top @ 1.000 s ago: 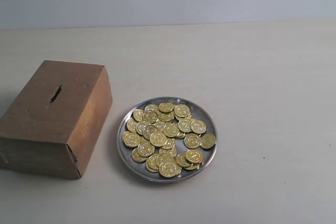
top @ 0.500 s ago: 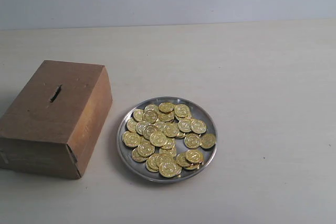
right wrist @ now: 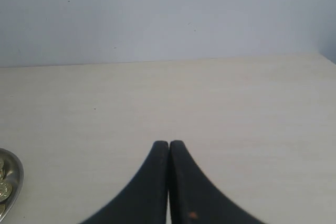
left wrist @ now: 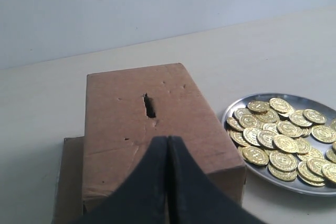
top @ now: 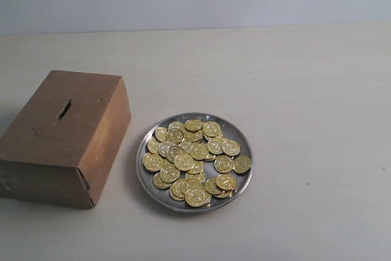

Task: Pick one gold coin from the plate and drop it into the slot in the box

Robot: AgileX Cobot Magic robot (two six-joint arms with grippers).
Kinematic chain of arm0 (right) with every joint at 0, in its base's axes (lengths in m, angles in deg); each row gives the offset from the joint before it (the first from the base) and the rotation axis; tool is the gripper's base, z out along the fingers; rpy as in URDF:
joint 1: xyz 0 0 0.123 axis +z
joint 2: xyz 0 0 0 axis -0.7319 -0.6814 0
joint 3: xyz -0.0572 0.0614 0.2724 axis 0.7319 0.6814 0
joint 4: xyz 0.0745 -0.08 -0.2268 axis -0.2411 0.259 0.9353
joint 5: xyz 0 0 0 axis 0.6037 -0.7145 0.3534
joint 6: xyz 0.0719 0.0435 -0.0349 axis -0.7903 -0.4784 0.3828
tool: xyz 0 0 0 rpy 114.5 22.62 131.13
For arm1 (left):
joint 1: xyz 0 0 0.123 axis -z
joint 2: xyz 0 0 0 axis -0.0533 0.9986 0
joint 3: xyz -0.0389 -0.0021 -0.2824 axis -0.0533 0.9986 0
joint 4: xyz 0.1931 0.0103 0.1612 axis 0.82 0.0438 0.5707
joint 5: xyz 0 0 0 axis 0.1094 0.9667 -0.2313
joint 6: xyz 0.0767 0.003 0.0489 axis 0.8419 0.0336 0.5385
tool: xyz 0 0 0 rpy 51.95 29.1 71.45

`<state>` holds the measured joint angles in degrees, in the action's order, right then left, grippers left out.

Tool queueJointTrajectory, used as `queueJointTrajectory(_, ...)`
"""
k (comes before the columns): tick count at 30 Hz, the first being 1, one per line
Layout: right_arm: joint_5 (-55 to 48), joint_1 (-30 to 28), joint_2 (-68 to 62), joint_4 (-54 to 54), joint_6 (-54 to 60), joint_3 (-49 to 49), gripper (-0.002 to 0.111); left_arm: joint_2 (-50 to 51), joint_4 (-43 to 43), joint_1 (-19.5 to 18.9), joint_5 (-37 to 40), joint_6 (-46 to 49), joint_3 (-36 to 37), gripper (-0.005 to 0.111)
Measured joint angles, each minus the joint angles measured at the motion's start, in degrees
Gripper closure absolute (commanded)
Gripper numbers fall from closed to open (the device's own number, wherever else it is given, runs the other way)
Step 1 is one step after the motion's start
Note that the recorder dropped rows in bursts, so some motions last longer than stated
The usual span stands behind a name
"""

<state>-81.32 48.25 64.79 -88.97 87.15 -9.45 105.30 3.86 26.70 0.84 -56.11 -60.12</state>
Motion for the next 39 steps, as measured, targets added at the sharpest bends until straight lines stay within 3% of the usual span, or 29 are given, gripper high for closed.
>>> queueJointTrajectory(19,0.0,0.0,0.0,0.0,0.0,0.0,0.108,-13.44,1.39,-0.14,1.85,0.0,0.0,0.107)
queueJointTrajectory(23,0.0,0.0,0.0,0.0,0.0,0.0,0.108,-13.44,1.39,-4.04,5.88,-0.67,0.0,0.107)
queueJointTrajectory(32,0.0,0.0,0.0,0.0,0.0,0.0,0.108,-15.04,1.28,-17.42,14.56,-4.19,0.0,0.107)
queueJointTrajectory(39,0.0,0.0,0.0,0.0,0.0,0.0,0.108,-15.04,1.28,-18.92,15.53,-5.12,0.0,0.107)
